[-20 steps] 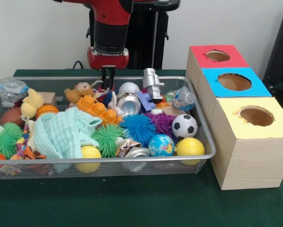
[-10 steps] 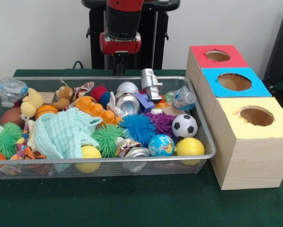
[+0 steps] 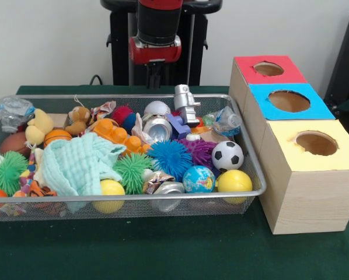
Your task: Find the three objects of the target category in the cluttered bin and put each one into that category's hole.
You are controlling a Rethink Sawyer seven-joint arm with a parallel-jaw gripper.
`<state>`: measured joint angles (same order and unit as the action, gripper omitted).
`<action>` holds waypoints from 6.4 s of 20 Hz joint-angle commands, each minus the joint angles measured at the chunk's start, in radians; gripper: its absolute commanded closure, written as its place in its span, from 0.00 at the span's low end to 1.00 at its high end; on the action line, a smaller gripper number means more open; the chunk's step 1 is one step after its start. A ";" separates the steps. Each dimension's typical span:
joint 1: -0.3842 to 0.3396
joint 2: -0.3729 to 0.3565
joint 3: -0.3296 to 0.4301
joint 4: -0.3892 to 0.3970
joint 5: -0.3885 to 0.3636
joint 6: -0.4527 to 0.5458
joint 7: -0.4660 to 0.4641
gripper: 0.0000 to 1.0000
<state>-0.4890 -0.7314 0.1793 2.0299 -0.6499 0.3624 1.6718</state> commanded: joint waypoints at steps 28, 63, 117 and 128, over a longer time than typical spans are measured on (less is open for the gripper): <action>-0.380 0.054 0.338 -0.152 -0.076 0.325 -0.334 1.00; -0.407 0.194 0.464 -0.428 -0.116 0.492 -0.378 0.00; -0.409 0.292 0.296 -0.153 -0.296 0.252 -0.061 0.00; -0.434 0.294 0.352 -0.150 -0.269 0.245 -0.143 1.00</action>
<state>-0.9245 -0.4792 0.4947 1.8423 -0.9483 0.5677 1.6458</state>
